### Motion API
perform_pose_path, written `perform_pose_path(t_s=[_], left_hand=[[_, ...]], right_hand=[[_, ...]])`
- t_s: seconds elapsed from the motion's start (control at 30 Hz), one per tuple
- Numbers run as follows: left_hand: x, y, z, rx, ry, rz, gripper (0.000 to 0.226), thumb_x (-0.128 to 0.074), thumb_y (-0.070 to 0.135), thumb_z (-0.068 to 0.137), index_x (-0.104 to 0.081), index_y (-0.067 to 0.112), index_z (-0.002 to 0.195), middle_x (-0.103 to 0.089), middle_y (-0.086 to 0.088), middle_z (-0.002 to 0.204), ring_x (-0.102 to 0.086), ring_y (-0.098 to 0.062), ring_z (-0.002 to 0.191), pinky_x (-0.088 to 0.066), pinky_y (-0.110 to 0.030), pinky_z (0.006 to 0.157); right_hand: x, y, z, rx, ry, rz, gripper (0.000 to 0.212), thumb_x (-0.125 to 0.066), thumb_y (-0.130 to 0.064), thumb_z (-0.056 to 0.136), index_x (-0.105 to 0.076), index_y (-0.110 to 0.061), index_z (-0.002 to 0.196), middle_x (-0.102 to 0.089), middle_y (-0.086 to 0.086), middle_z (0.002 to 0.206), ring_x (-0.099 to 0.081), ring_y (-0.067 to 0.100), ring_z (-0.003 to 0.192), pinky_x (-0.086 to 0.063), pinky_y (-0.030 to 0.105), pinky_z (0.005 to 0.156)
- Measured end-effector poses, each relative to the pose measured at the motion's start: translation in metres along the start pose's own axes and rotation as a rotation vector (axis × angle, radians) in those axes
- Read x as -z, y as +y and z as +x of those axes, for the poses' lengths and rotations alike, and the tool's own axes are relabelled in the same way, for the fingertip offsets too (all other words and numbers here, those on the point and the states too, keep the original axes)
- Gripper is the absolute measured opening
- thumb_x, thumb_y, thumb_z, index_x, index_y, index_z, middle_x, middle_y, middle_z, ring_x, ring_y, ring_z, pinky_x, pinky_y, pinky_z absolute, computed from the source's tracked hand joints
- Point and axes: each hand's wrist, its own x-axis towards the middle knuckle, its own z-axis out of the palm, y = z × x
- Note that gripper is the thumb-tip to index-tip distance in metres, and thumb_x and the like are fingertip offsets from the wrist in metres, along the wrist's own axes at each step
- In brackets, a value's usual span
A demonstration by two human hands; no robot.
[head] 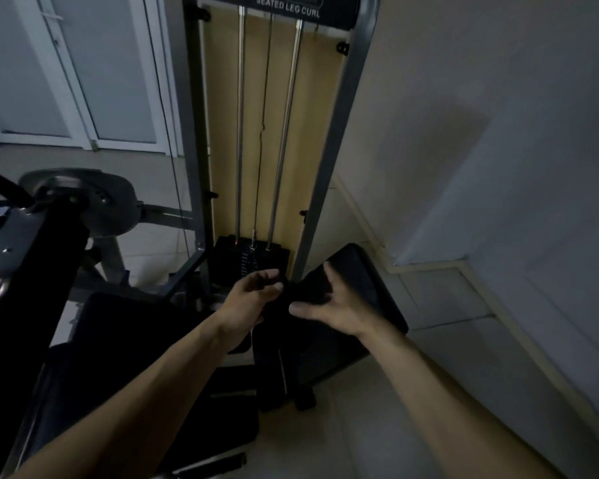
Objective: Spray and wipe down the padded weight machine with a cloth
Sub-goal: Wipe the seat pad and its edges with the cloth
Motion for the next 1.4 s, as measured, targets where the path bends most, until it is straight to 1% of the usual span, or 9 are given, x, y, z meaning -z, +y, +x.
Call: perform_pose_path(t_s=[0.13, 0.23, 0.37, 0.53, 0.6, 0.77, 0.93, 1.1, 1.4], left_hand=[[0.004, 0.03, 0.034, -0.023, -0.039, 0.03, 0.034, -0.063, 0.02, 0.101, -0.056, 0.019, 0.135, -0.07, -0.006, 0.122, -0.069, -0.018, 0.105, -0.056, -0.029, 0.076], [0.016, 0.027, 0.063, -0.078, 0.104, 0.268, 0.045, -0.077, 0.034, 0.091, -0.059, 0.017, 0.129, -0.072, -0.002, 0.109, -0.072, -0.015, 0.086, -0.056, -0.031, 0.067], [0.019, -0.002, 0.096, -0.015, 0.235, 0.411, 0.025, -0.08, 0.037, 0.086, -0.068, 0.019, 0.097, -0.073, -0.001, 0.086, -0.072, -0.019, 0.076, -0.061, -0.043, 0.071], [-0.034, -0.043, 0.122, 0.028, 0.006, 0.479, 0.006, -0.071, 0.012, 0.092, -0.07, 0.018, 0.091, -0.071, -0.005, 0.089, -0.071, -0.03, 0.087, -0.059, -0.039, 0.08], [-0.058, -0.052, 0.138, 0.017, -0.035, 0.54, 0.009, -0.071, 0.013, 0.091, -0.071, 0.021, 0.096, -0.074, -0.005, 0.096, -0.072, -0.031, 0.099, -0.058, -0.044, 0.091], [-0.105, -0.072, 0.184, 0.076, -0.058, 0.64, 0.025, -0.072, 0.025, 0.093, -0.072, 0.02, 0.118, -0.07, 0.002, 0.113, -0.064, -0.017, 0.104, -0.049, -0.029, 0.085], [-0.133, -0.086, 0.237, 0.055, -0.094, 0.721, 0.041, -0.064, 0.018, 0.097, -0.059, 0.014, 0.137, -0.062, -0.009, 0.136, -0.056, -0.034, 0.129, -0.046, -0.043, 0.108], [-0.143, -0.09, 0.27, 0.207, -0.05, 0.625, 0.084, -0.061, 0.024, 0.1, -0.007, 0.025, 0.164, 0.003, -0.008, 0.171, -0.011, -0.034, 0.156, -0.023, -0.043, 0.125], [-0.127, -0.12, 0.265, 0.19, -0.057, 0.406, 0.083, -0.065, 0.019, 0.099, -0.013, 0.033, 0.162, 0.002, 0.008, 0.17, -0.016, -0.02, 0.155, -0.028, -0.028, 0.118]], right_hand=[[-0.009, -0.009, 0.028, 0.061, -0.031, 0.226, 0.044, -0.086, -0.023, 0.084, -0.067, -0.035, 0.122, -0.065, -0.018, 0.133, -0.063, 0.008, 0.123, -0.052, 0.031, 0.103], [-0.016, -0.003, 0.052, -0.039, 0.147, 0.301, 0.017, -0.08, -0.024, 0.086, -0.074, -0.029, 0.101, -0.079, 0.0, 0.099, -0.074, 0.025, 0.097, -0.06, 0.04, 0.087], [-0.001, 0.01, 0.071, -0.282, 0.361, 0.567, 0.096, -0.085, -0.058, 0.07, -0.042, -0.035, 0.154, -0.051, -0.006, 0.149, -0.054, 0.028, 0.133, -0.049, 0.051, 0.108], [0.074, 0.059, 0.057, -0.121, 0.901, 0.16, 0.041, -0.078, -0.031, 0.089, -0.063, -0.021, 0.126, -0.064, 0.008, 0.129, -0.064, 0.023, 0.109, -0.054, 0.041, 0.1], [0.097, 0.088, 0.048, -0.125, 0.947, -0.148, 0.046, -0.076, -0.023, 0.09, -0.063, -0.011, 0.133, -0.059, 0.012, 0.133, -0.061, 0.027, 0.115, -0.047, 0.031, 0.101], [0.089, 0.15, 0.039, -0.104, 0.531, -0.702, 0.068, -0.036, -0.06, 0.099, -0.054, -0.017, 0.149, -0.061, 0.002, 0.144, -0.045, 0.028, 0.133, -0.045, 0.043, 0.103], [0.105, 0.183, 0.058, 0.049, 0.405, -0.53, 0.061, -0.028, -0.053, 0.107, -0.022, -0.031, 0.164, -0.012, -0.011, 0.172, -0.005, 0.014, 0.159, -0.003, 0.045, 0.129], [0.11, 0.169, 0.115, 0.04, 0.298, -0.465, 0.071, -0.035, -0.049, 0.109, 0.002, -0.028, 0.166, 0.001, -0.004, 0.174, -0.009, 0.017, 0.159, -0.023, 0.047, 0.127], [0.15, 0.123, 0.256, 0.214, 0.134, -0.586, 0.053, -0.047, -0.033, 0.108, -0.035, -0.02, 0.158, -0.04, 0.006, 0.158, -0.045, 0.026, 0.141, -0.045, 0.04, 0.11]])
